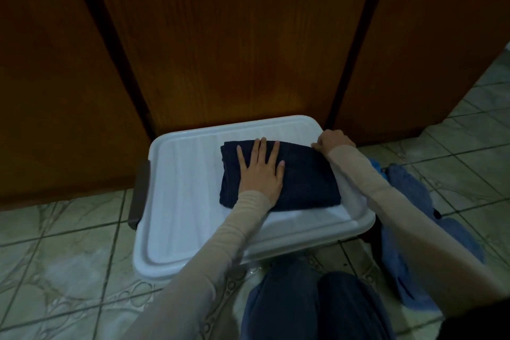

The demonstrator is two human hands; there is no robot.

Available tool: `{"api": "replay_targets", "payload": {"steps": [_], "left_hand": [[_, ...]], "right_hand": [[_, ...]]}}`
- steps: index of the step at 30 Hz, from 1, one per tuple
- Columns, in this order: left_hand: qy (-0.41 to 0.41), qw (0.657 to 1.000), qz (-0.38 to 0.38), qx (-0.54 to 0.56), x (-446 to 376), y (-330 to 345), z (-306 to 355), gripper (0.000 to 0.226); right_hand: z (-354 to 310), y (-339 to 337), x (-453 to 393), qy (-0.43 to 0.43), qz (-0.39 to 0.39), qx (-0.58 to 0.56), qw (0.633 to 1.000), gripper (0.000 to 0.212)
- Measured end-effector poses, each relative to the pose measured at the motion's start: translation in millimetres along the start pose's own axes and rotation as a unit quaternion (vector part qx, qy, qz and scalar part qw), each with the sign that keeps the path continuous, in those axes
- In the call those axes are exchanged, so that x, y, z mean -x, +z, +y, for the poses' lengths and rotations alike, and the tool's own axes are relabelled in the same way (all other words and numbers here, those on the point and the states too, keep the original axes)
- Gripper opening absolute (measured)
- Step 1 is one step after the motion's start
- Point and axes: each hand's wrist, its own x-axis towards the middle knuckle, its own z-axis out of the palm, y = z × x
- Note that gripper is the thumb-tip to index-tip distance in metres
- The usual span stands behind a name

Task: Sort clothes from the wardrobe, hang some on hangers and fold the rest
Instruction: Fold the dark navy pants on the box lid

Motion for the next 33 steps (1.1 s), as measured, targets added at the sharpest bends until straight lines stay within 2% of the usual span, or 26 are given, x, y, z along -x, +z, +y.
{"api": "replay_targets", "payload": {"steps": [2,4,7,9,10,13,15,17,19,20,22,27,33], "left_hand": [[-0.001,1.000,0.001,0.000,0.2,0.2,-0.6,0.054],[-0.004,1.000,0.002,-0.002,0.6,0.4,-0.3,0.063],[0.000,1.000,0.010,-0.005,0.5,1.5,-0.7,0.069],[0.005,1.000,0.014,-0.001,1.4,0.8,-0.9,0.081],[0.008,1.000,0.015,-0.001,1.7,1.3,-1.3,0.085],[0.012,1.000,0.013,0.014,2.7,0.0,-2.7,0.078],[0.011,0.999,0.006,0.045,0.5,-4.1,-5.7,0.055],[0.006,0.998,0.011,0.069,-1.8,-9.8,-10.5,0.047],[-0.001,0.999,0.021,0.049,-1.5,-12.5,-17.2,0.048],[-0.004,0.999,0.023,0.033,-1.0,-12.4,-20.5,0.049],[-0.006,1.000,0.017,0.017,-0.9,-11.4,-25.5,0.051],[-0.009,0.998,-0.021,0.060,-9.6,-7.2,-32.1,0.052],[-0.025,0.994,-0.061,0.092,-16.4,-4.6,-33.8,0.052]], "right_hand": [[2.5,-5.6,0.2,0.022,0.011,-0.056,0.998,0.031],[6.1,-5.8,-1.3,0.061,-0.006,-0.184,0.981,0.035],[7.1,0.0,3.2,0.121,-0.054,-0.360,0.923,0.043],[7.5,6.1,5.1,0.157,-0.050,-0.433,0.886,0.048],[7.0,9.4,6.5,0.164,-0.034,-0.443,0.881,0.048],[4.1,18.5,19.0,0.131,0.097,-0.337,0.927,0.036],[-2.5,21.2,35.6,0.038,0.210,-0.225,0.951,0.027],[-12.3,30.1,51.9,-0.094,0.249,-0.099,0.959,0.028],[-21.0,45.6,62.3,-0.188,0.204,-0.010,0.961,0.039],[-23.5,53.4,64.5,-0.202,0.172,0.015,0.964,0.046],[-22.1,61.0,61.3,-0.191,0.125,0.035,0.973,0.056],[-16.7,59.9,40.7,-0.128,0.030,0.009,0.991,0.065],[-14.2,65.8,31.8,-0.100,0.025,-0.010,0.995,0.065]]}}
